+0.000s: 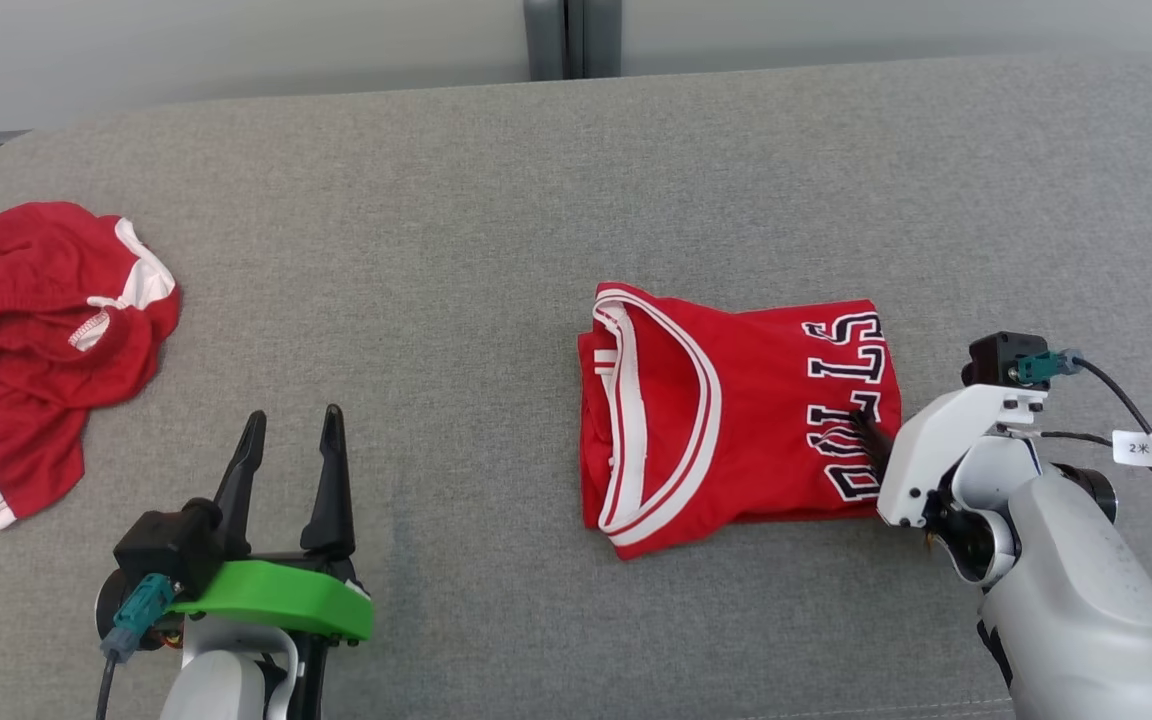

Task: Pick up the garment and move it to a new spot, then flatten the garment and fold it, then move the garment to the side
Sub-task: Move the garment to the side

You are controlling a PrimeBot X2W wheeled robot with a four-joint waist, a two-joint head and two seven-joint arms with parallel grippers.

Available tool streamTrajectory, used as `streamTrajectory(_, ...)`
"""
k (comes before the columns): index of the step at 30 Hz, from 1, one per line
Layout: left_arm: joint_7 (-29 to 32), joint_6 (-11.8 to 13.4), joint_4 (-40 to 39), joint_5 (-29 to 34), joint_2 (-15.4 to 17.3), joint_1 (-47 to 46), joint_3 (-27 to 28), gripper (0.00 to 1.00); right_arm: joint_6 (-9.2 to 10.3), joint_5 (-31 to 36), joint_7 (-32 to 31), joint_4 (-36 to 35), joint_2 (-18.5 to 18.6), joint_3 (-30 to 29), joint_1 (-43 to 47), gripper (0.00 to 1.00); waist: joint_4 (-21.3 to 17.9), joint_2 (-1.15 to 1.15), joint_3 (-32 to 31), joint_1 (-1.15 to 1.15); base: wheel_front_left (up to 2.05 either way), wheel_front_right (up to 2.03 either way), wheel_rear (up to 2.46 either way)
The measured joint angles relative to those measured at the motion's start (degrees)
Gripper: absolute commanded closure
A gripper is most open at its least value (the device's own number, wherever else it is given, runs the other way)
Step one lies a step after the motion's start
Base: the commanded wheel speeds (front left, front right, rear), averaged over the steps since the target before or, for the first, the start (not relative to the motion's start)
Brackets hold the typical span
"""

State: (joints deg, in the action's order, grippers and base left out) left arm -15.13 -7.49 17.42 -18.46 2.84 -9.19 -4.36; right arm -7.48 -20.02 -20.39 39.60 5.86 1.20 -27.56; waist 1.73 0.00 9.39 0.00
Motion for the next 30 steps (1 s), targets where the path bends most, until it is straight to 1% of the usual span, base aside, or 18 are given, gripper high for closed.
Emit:
streamTrajectory(2,0.0,0.0,0.04,-0.07,-0.01,-0.08,-0.02,0.0,0.0,-0.7,-1.48,1.26,-0.46,0.09,-1.17,0.0,0.48,0.0,0.59,0.0,0.0,0.0,0.0)
streamTrajectory(3,0.0,0.0,0.11,-0.07,0.0,-0.14,-0.01,0.0,0.02,-0.94,-2.55,1.76,-0.41,0.48,-1.75,0.08,0.72,0.0,0.84,0.0,0.0,0.0,0.0)
streamTrajectory(4,0.0,0.0,0.16,-0.07,0.0,-0.22,-0.01,0.0,0.11,-0.97,-3.35,2.08,-0.26,1.07,-2.29,0.71,0.94,0.0,1.06,0.0,0.0,0.0,0.0)
streamTrajectory(5,0.0,0.0,0.19,-0.07,-0.01,-0.24,0.02,0.0,0.13,-0.9,-3.77,2.2,-0.02,1.65,-2.57,1.0,1.08,0.0,1.19,0.0,0.0,0.0,0.0)
streamTrajectory(9,0.0,0.0,0.21,-0.07,0.0,-0.25,0.42,0.0,-0.02,-0.19,-5.02,1.64,1.33,5.86,-3.5,1.0,1.19,0.0,1.48,0.0,0.0,0.0,0.0)
streamTrajectory(12,0.0,0.0,-0.29,0.02,-0.02,-0.36,0.62,0.0,-0.11,0.92,-5.28,0.23,3.59,9.36,-4.37,1.0,0.69,0.0,1.63,0.0,0.0,0.0,0.0)
streamTrajectory(18,0.0,0.0,-2.59,1.15,-0.01,-1.52,1.29,0.0,-0.08,2.21,-4.35,-2.71,7.69,14.71,-9.88,1.0,-1.66,0.0,3.13,0.0,0.0,0.0,0.0)
streamTrajectory(20,0.0,0.0,-3.66,1.66,0.09,-1.9,1.13,0.0,-0.08,2.74,-4.04,-2.97,8.73,15.72,-12.05,1.0,-2.77,0.0,3.88,0.0,0.0,0.0,0.0)
streamTrajectory(24,0.0,0.0,-6.73,2.15,1.36,-3.49,0.88,0.0,-0.08,3.88,-1.92,-2.83,12.43,16.89,-16.78,1.0,-5.83,0.0,5.77,0.0,0.0,0.0,0.0)
streamTrajectory(27,0.0,0.0,-9.48,2.31,1.58,-4.75,0.8,0.0,-0.08,4.56,0.68,-1.81,15.26,16.31,-19.48,1.0,-8.14,0.0,7.46,0.0,0.0,0.0,0.0)
streamTrajectory(30,-0.02,0.0,-12.49,2.15,2.01,-5.74,-0.55,0.0,-0.08,5.94,3.44,-0.54,18.29,15.72,-21.64,1.0,-10.13,0.0,9.67,0.0,0.0,0.0,0.0)
